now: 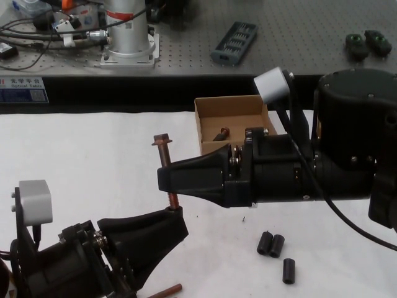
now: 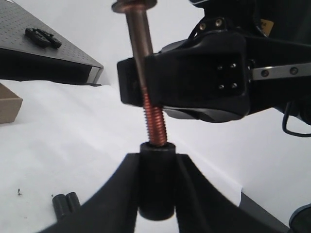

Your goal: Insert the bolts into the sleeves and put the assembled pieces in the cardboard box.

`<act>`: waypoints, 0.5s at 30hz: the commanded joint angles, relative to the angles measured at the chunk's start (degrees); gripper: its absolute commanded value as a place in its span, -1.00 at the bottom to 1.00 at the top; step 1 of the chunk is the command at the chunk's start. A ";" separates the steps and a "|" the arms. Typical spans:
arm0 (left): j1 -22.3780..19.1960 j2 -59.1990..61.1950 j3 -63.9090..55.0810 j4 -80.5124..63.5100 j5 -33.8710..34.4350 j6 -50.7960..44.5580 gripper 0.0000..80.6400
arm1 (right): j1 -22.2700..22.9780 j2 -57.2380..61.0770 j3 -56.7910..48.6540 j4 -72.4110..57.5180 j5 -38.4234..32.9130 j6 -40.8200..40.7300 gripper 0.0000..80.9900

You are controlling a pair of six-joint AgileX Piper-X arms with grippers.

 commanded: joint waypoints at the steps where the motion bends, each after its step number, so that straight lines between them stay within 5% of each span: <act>1: -0.24 -0.16 -0.62 -1.03 -0.38 -1.18 -0.82 | -0.29 -0.49 -0.03 -0.62 -0.83 0.04 -0.92; 15: -0.24 -0.16 -0.62 -1.51 -0.38 0.98 -0.82 | -0.29 -0.49 -0.03 -0.62 -2.33 0.03 -0.92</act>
